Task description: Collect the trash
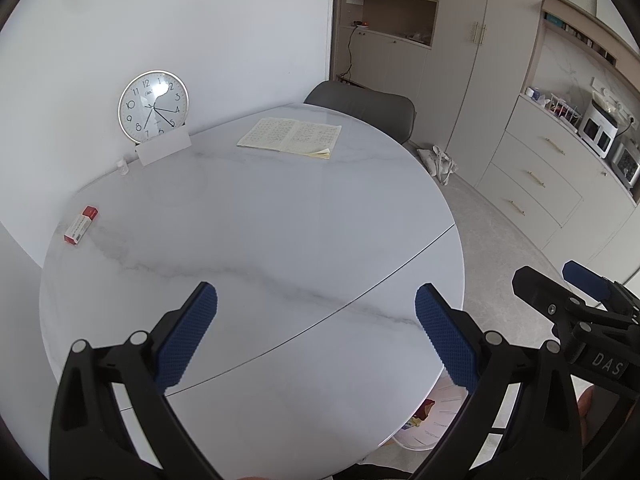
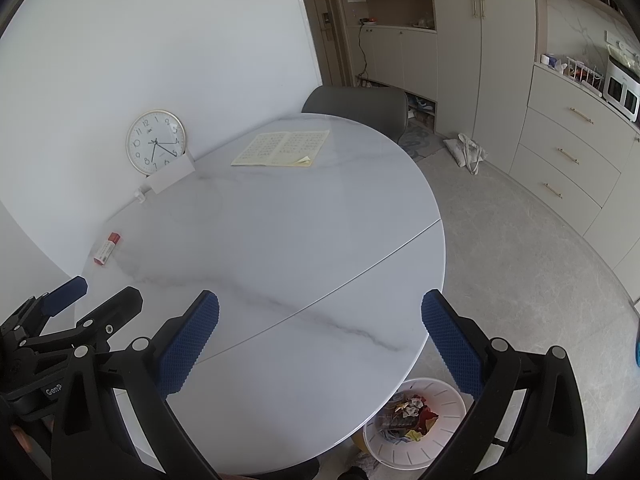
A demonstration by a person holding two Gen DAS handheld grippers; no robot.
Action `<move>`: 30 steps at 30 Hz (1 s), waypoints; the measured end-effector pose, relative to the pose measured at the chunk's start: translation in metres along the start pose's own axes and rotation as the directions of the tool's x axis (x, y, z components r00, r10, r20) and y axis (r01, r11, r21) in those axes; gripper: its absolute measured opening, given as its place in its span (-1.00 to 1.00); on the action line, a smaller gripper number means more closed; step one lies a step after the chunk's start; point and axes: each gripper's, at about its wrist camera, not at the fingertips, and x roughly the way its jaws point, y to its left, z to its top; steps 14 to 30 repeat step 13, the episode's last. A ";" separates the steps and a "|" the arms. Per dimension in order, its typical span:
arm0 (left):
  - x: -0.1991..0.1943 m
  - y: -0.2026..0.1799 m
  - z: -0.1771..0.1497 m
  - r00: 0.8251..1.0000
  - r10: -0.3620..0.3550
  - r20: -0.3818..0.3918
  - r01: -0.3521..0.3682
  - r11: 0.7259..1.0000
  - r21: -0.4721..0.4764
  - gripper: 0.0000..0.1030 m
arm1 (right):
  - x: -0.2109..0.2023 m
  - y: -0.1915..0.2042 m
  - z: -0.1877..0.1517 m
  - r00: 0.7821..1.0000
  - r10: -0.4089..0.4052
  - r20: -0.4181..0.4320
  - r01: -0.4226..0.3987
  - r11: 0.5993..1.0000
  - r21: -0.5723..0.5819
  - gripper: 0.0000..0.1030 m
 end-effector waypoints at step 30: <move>0.002 0.001 -0.001 1.000 0.008 0.001 -0.008 1.000 0.003 0.85 | 0.002 0.002 -0.003 1.000 -0.002 -0.005 0.002 1.000 -0.002 0.95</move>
